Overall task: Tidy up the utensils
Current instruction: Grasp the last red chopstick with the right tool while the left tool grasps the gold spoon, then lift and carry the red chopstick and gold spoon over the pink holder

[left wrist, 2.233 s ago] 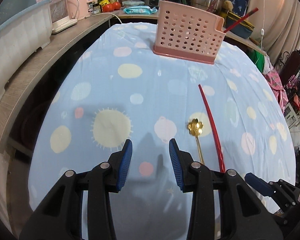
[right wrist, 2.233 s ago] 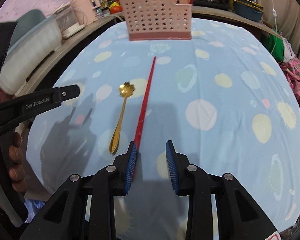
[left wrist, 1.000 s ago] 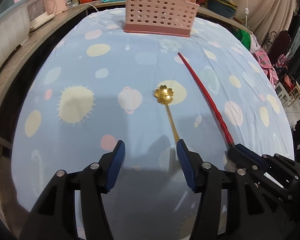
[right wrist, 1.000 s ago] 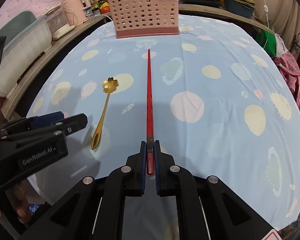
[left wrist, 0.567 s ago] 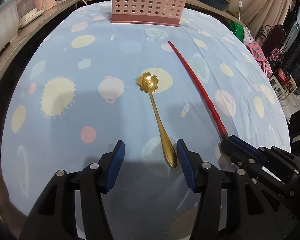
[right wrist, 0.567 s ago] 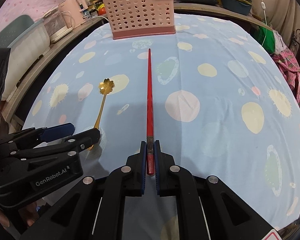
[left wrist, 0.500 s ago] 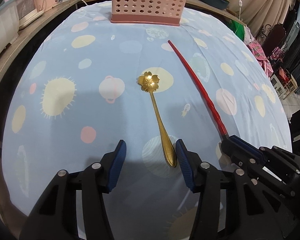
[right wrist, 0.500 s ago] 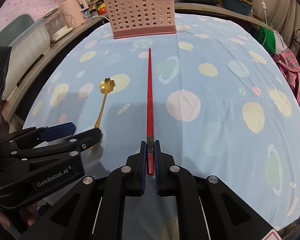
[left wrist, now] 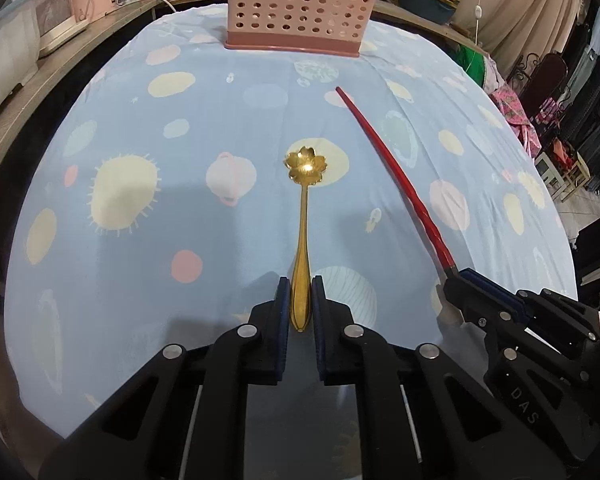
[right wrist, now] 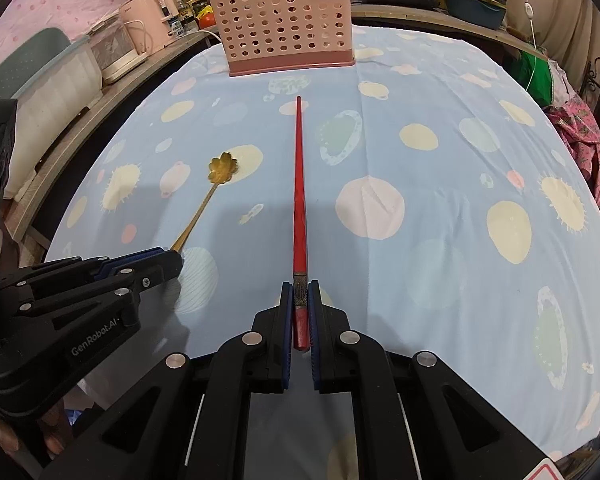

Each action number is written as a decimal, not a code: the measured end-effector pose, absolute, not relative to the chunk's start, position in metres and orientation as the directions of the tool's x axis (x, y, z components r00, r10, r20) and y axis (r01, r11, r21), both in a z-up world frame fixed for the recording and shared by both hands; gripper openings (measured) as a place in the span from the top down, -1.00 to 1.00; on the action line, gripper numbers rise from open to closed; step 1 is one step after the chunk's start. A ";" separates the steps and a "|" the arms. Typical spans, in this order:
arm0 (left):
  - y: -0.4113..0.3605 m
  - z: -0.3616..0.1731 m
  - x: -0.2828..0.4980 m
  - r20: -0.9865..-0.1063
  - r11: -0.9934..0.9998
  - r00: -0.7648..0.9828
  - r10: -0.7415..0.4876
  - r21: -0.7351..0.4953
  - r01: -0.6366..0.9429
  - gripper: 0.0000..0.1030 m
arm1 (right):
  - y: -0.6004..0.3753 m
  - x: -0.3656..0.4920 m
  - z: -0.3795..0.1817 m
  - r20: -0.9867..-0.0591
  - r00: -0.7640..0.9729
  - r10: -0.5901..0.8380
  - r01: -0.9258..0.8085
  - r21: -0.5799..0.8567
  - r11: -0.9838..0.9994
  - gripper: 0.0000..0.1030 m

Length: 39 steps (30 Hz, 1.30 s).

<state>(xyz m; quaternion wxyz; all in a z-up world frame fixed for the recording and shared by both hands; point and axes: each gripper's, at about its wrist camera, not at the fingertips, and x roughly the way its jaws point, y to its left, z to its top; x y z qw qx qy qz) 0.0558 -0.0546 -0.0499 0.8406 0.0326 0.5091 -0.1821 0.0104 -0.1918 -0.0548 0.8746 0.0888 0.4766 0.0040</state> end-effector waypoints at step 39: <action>-0.026 0.080 0.121 -0.699 0.944 0.644 -0.312 -0.153 0.292 0.99 | -0.238 0.057 0.105 -0.581 0.802 0.137 0.054 0.299 0.953 0.86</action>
